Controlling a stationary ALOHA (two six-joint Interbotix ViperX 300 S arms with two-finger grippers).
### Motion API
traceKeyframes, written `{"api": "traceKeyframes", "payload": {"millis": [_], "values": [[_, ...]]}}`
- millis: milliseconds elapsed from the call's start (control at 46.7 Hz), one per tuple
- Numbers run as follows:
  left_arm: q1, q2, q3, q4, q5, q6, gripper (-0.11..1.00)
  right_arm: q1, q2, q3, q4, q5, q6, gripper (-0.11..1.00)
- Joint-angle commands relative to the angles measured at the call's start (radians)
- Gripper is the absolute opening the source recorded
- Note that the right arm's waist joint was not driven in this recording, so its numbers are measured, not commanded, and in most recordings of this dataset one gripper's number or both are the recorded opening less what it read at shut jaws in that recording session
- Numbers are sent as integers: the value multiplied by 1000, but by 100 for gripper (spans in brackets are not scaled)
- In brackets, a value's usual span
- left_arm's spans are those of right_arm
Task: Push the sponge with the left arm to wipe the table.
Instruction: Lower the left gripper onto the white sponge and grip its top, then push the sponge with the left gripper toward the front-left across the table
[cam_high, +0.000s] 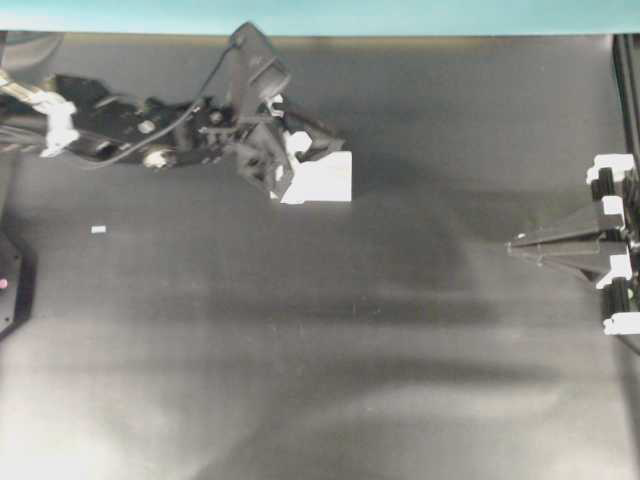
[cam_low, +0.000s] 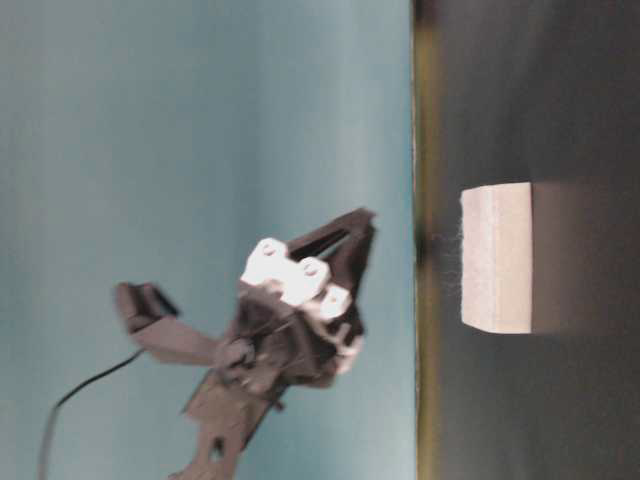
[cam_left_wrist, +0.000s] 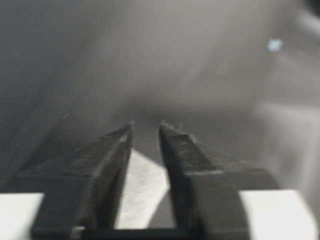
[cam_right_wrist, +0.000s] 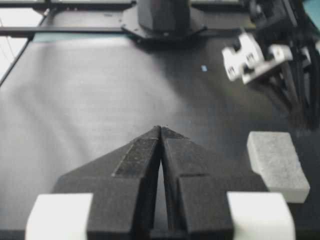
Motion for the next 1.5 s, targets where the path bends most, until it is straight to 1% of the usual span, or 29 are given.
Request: {"api": "traceKeyframes", "payload": {"millis": [0, 86, 150, 321, 364, 471, 579, 1071, 1478], "values": [[8, 43, -25, 3, -3, -5, 39, 0, 3, -5, 2, -6, 2, 0], [23, 84, -38, 2, -3, -6, 50, 0, 3, -3, 2, -8, 2, 0], [35, 107, -57, 3, -3, -11, 53, 0, 3, -3, 2, -8, 0, 0], [34, 144, -89, 2, 5, -20, 52, 0, 3, 0, 2, -6, 2, 0], [31, 146, -89, 2, 17, -29, 52, 0, 3, 0, 2, -5, 2, 0], [31, 146, -84, 3, 54, -77, 52, 0, 3, 2, 2, -3, 2, 0], [26, 144, -77, 2, 57, -94, 52, 0, 3, 2, 2, -8, -3, 0], [0, 140, -51, 3, 77, -95, 52, 0, 2, 11, 2, -11, -5, 0], [-31, 83, 37, 3, 101, -97, 52, 0, -2, 12, 2, -11, -9, 0]]}}
